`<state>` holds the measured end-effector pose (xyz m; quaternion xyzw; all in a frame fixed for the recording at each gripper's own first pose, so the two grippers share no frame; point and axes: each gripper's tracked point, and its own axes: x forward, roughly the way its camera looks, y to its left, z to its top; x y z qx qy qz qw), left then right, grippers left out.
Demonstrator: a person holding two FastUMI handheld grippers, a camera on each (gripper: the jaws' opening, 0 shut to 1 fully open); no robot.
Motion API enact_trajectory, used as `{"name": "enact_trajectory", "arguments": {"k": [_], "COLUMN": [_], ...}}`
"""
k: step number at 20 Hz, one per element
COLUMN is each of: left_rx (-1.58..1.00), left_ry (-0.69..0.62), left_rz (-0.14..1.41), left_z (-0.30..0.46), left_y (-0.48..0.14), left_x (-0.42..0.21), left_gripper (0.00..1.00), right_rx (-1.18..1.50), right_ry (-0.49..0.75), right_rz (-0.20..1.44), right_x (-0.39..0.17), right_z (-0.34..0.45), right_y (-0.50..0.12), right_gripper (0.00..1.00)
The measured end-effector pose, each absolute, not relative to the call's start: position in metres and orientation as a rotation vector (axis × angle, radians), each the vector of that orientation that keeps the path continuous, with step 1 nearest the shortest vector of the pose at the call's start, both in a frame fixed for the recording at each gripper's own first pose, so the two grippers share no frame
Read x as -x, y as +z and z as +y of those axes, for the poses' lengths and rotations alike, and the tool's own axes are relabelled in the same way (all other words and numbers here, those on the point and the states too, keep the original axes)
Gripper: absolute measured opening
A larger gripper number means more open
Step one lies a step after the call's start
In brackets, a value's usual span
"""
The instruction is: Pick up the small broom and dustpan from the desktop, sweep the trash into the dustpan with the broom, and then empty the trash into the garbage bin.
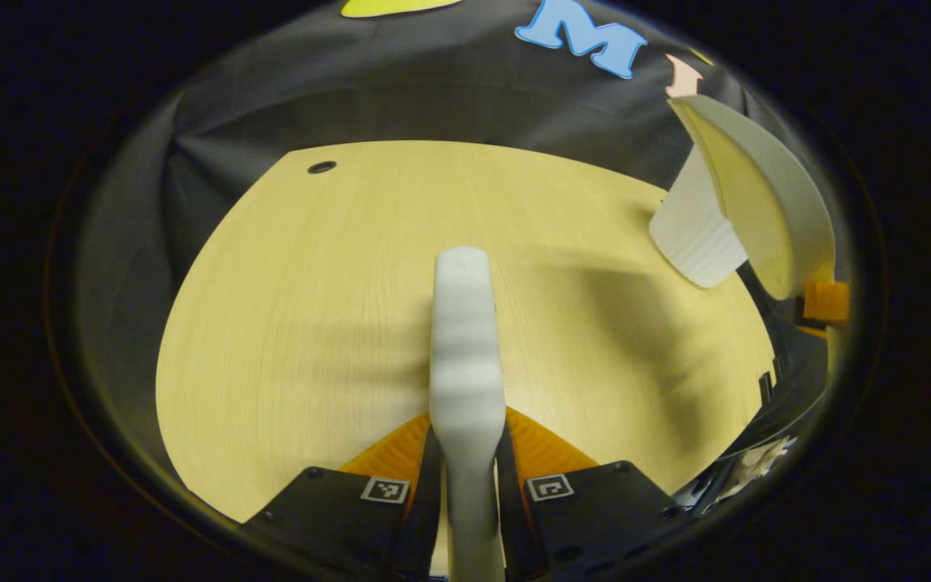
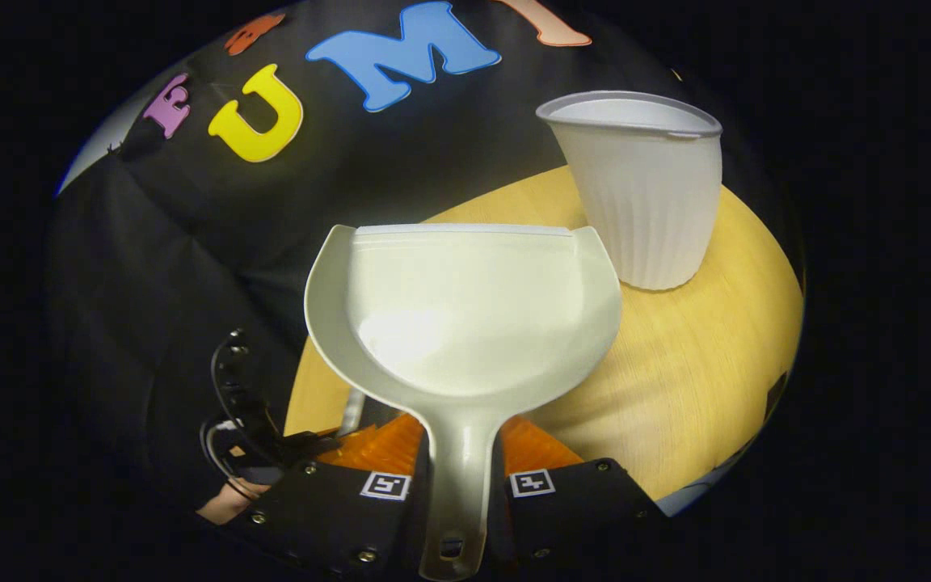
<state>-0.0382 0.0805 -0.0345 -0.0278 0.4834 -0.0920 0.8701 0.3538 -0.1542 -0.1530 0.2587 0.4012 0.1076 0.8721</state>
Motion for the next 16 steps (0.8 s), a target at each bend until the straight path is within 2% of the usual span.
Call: {"name": "enact_trajectory", "arguments": {"k": [3, 7, 16], "left_rx": [0.047, 0.045, 0.008], "left_ry": [-0.165, -0.136, -0.105], "left_rz": [1.014, 1.016, 1.036], "left_z": [0.083, 0.086, 0.069], "left_y": [-0.037, -0.038, -0.031], "left_x": [0.039, 0.040, 0.042], "left_gripper": [0.41, 0.39, 0.40], "right_rx": [-0.436, -0.296, -0.189], "right_ry": [0.188, 0.146, 0.116], "right_rz": [0.875, 0.936, 1.009], "right_x": [-0.350, -0.347, -0.338], "right_z": [-0.159, -0.168, -0.168], "right_y": [-0.186, -0.232, -0.263], "right_gripper": [0.30, 0.30, 0.31]}}
